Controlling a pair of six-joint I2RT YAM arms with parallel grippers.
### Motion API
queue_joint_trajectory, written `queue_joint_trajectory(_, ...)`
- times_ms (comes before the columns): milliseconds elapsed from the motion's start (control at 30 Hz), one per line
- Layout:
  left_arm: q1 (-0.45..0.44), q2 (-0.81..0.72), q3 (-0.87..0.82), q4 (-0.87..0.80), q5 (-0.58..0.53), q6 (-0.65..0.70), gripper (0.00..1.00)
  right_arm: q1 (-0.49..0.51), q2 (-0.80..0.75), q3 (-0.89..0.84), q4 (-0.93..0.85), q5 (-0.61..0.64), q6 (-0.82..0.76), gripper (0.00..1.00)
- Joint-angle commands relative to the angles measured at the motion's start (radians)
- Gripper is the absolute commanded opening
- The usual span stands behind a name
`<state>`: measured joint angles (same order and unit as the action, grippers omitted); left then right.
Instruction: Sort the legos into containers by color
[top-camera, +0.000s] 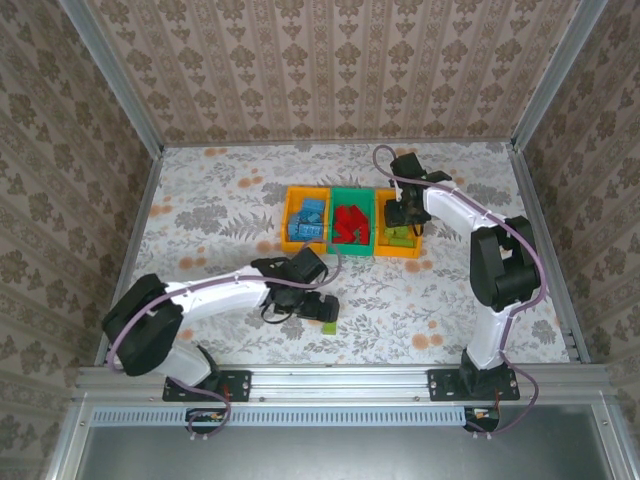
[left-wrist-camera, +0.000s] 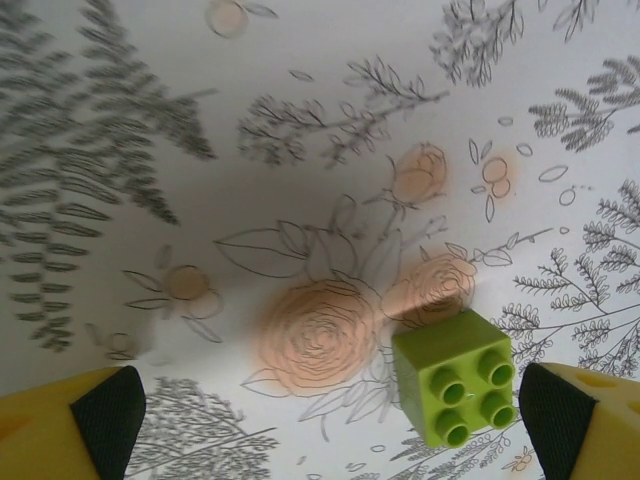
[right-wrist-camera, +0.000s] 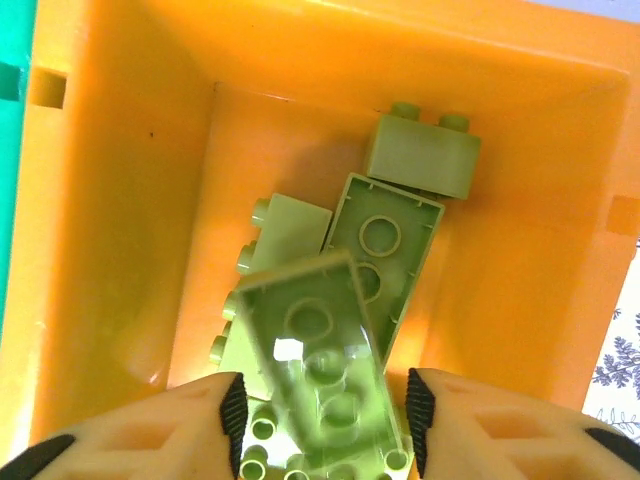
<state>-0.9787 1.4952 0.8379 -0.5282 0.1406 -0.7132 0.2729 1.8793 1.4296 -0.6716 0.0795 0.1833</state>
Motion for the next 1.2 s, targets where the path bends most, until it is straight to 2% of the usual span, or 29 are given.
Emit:
queue_joint_trajectory(0,-0.044,0.05,0.058,-0.066,-0.006,-0.053,1.0,-0.003,0.005,0.013,-0.053,0.043,0.045,0.54)
queue_joint_trajectory(333,-0.113,0.106,0.105,-0.083,0.019,-0.113,1.0,-0.003,-0.139,-0.083,0.01,0.047,0.081,0.72)
queue_joint_trajectory(467,-0.129,0.144,0.133,-0.124,0.009,-0.132,0.98,-0.004,-0.213,-0.127,0.035,0.051,0.118,0.77)
queue_joint_trajectory(767,-0.148,0.245,0.206,-0.186,-0.02,-0.114,0.78,-0.029,-0.393,-0.231,0.076,0.088,0.167,0.83)
queue_joint_trajectory(800,-0.15,0.256,0.214,-0.19,-0.023,-0.11,0.75,-0.036,-0.408,-0.243,0.078,0.087,0.17,0.84)
queue_joint_trajectory(933,-0.152,0.287,0.239,-0.202,-0.031,-0.093,0.53,-0.066,-0.455,-0.286,0.075,0.092,0.17,0.85)
queue_joint_trajectory(1167,-0.146,0.306,0.283,-0.227,-0.059,-0.046,0.37,-0.106,-0.54,-0.372,0.076,0.109,0.171,0.87)
